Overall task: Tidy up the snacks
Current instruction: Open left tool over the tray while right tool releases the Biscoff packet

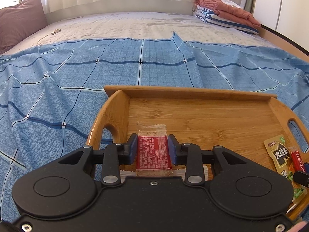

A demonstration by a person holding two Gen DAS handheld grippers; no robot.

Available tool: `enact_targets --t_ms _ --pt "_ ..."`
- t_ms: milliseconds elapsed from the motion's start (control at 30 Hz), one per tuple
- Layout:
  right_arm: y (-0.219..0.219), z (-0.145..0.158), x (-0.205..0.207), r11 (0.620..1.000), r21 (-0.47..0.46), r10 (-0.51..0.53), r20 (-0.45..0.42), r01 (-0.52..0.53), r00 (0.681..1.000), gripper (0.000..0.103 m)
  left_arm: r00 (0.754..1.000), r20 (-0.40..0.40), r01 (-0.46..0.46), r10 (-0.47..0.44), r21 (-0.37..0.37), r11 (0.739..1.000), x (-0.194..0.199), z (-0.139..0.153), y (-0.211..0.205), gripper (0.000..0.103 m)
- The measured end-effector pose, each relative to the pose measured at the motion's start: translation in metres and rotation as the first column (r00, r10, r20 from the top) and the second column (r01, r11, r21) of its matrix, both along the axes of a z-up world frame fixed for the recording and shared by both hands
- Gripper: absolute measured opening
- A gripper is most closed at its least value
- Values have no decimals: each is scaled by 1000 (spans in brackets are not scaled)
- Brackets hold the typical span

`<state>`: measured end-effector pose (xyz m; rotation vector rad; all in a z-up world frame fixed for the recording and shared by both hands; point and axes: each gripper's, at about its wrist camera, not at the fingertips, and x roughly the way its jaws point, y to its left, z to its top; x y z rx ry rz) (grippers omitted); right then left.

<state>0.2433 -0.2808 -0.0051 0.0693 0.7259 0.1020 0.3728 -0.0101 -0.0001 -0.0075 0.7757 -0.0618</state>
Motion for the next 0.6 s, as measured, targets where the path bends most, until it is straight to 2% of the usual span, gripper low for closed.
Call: enact_targets --t_ms 67,100,167,333,500,600 --pt "0 1 -1 1000 3 -7 2 7 1000 45 1000 -1 3 -3 1 1000 -1 0 -1 33" --pt "0 1 -1 1000 1 -15 4 15 1000 54 1000 -2 2 -2 -2 1000 -2 1 0 34" --pt "0 3 -4 1000 15 -19 14 19 1000 72 1000 -5 10 -10 -17 1000 -5 3 0 45" --pt "-1 14 -16 999 30 -25 47 24 999 81 999 33 29 -29 0 1000 -25 17 0 79" --pt "-1 29 -35 1000 17 -18 86 17 996 86 993 87 83 -83 0 997 -61 42 0 90" --pt "1 38 -50 1000 -1 -8 108 8 994 89 985 122 120 -121 10 993 -89 54 -1 92"
